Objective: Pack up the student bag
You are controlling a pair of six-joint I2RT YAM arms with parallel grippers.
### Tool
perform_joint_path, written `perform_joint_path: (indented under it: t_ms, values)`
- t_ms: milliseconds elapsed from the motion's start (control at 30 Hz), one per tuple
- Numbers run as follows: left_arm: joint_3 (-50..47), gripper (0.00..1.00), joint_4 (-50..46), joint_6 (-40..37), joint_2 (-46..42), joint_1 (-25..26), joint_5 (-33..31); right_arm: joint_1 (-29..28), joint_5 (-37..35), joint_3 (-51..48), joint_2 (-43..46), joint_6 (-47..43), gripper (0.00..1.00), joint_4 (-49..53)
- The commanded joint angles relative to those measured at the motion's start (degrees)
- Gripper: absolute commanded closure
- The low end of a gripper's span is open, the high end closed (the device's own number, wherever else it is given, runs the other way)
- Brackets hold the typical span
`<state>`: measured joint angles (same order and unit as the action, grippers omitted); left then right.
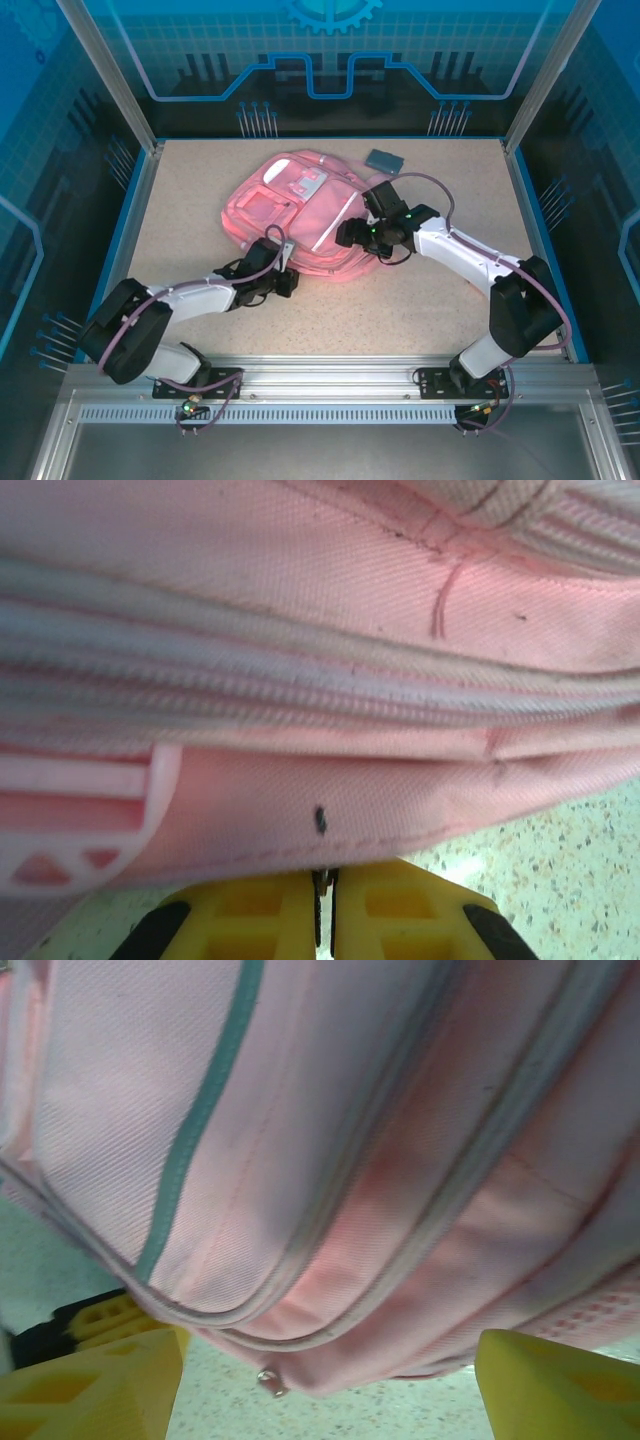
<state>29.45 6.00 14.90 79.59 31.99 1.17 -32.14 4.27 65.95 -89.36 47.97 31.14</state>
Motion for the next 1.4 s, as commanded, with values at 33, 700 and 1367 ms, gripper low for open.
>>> perform_joint_path:
  t_ms: [33,700,1367]
  values:
    - [-2.1,0.94,2.7,1.0,-3.3,-0.3,-1.3,0.8,-3.5,-0.5,1.1,0.8,0.22,4.8]
    - [-2.6,1.0,5.9,9.0,-5.4,9.8,0.9,0.0,16.2,-5.9,-8.8,6.2,0.41,-17.0]
    - [6.3,0.66,5.6,17.8,-0.2,13.7,2.7,1.7,8.3,-10.5,-0.6,3.0,0.42,-12.0]
